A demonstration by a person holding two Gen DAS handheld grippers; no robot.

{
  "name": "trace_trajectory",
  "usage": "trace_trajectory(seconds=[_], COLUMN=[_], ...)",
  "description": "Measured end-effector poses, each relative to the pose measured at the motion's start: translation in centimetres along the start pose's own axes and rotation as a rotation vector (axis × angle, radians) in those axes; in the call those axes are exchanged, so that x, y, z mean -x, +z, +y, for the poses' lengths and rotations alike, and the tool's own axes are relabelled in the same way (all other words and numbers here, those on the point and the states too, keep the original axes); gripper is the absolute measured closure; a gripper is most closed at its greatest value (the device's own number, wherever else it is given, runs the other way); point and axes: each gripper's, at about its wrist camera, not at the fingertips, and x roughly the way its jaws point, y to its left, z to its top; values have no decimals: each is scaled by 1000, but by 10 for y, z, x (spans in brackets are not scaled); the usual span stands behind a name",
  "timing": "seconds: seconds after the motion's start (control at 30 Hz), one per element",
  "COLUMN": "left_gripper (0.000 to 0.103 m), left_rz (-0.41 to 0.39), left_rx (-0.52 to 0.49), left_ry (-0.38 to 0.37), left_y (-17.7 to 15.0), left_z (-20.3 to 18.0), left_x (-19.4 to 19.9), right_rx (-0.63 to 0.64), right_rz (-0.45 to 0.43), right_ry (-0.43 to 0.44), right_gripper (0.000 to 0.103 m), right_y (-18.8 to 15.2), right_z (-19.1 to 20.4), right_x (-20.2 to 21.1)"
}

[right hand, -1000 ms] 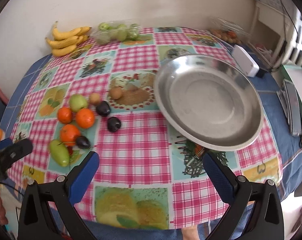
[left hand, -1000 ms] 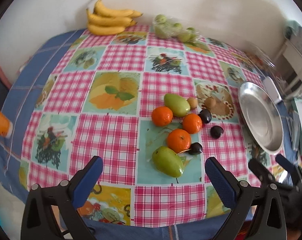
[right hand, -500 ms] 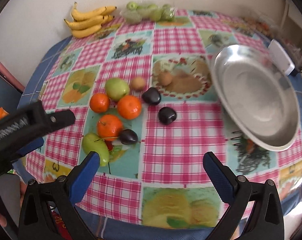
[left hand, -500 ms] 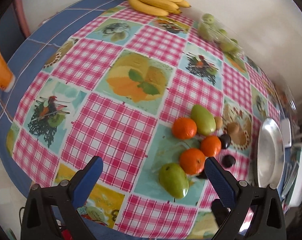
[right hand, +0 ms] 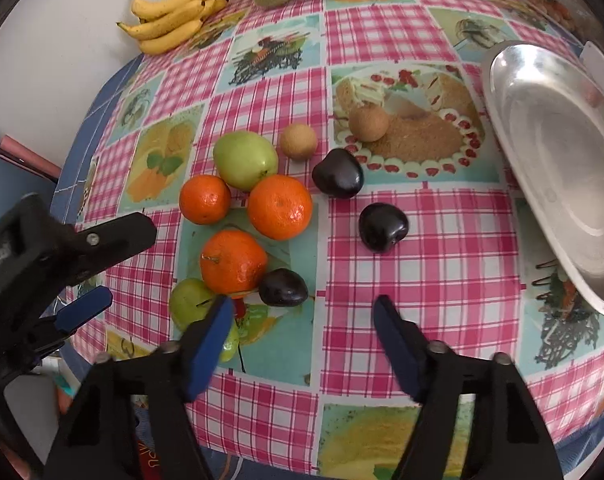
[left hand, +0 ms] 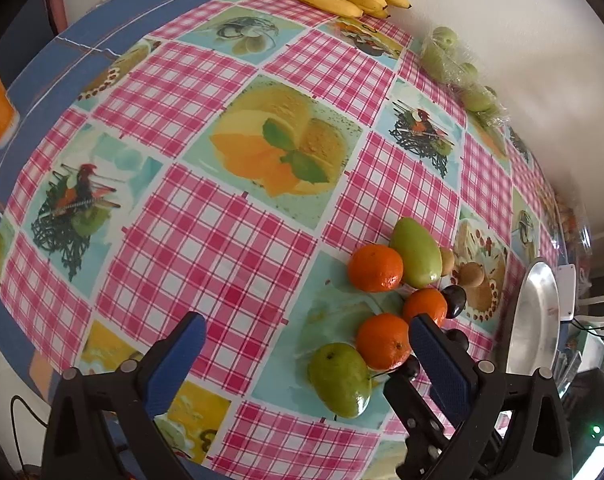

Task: Organize fruits
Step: 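Grasp the dark cherry with the right tool while the left tool grasps the green pear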

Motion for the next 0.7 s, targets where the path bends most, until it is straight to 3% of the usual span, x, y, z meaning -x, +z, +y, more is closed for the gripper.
trace_trajectory(seconds=[0.17, 0.33, 0.5, 0.57, 0.7], left_gripper=[1, 1, 1, 1, 1], left_rz=[42, 73, 84, 85, 92], left_rx=[31, 47, 42, 46, 46], left_ry=[10, 27, 24, 24, 18], left_y=[-3, -7, -10, -11, -8], left_z=[5, 8, 8, 9, 4], left_x=[-9, -18, -19, -18, -22], right_rx=[9, 14, 26, 37, 32], right_rz=[-8, -12, -12, -1, -1], right_ry=[-14, 20, 41, 25, 44], right_gripper=[47, 50, 64, 76, 79], right_y=[3, 6, 5, 4, 4], right_z=[4, 9, 13, 15, 15], right_x=[-6, -7, -6, -9, -10])
